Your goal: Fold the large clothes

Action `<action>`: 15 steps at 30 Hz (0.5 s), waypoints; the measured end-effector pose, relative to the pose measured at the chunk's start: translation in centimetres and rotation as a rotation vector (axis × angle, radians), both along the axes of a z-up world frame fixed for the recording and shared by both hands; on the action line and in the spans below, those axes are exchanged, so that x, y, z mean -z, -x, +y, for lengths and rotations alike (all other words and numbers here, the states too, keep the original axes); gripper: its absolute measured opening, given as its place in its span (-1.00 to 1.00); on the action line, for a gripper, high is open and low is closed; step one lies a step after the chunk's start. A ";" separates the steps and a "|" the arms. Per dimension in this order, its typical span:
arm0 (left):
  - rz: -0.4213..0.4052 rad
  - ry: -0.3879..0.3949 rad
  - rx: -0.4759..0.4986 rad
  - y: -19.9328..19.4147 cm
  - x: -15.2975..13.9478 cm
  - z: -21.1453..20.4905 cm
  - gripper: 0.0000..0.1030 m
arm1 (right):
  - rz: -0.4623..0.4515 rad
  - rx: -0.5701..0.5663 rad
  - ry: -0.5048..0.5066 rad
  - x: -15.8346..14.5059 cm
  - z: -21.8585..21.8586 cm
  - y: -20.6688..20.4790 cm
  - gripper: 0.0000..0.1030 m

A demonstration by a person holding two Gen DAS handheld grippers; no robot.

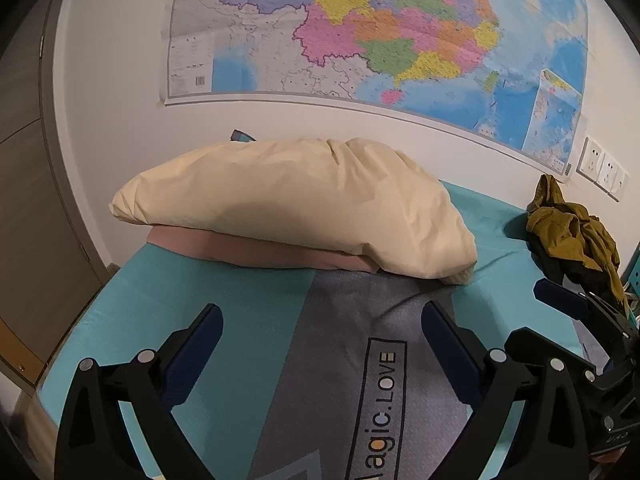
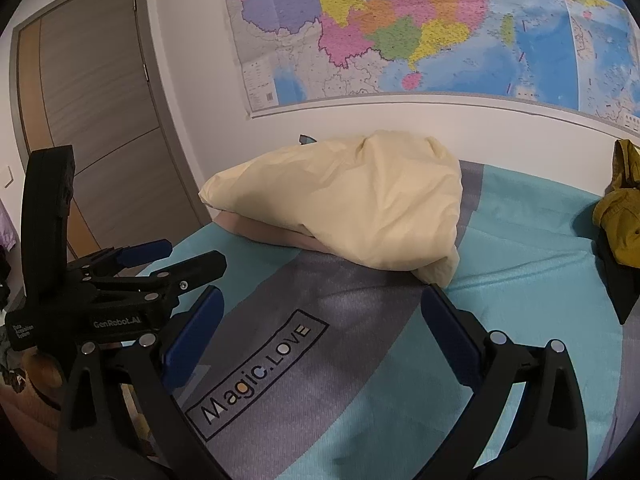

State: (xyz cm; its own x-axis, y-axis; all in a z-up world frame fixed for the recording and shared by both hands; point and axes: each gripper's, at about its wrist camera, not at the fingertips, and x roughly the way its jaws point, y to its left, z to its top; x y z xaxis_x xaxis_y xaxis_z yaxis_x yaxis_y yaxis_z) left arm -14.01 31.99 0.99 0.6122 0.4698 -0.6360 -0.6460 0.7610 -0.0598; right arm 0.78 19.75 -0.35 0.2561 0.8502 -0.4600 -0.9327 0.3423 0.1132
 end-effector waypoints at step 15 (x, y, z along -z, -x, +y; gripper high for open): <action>0.000 -0.016 0.008 -0.1 -0.2 -0.6 0.86 | 0.008 -0.008 -0.006 0.1 -0.7 0.0 0.89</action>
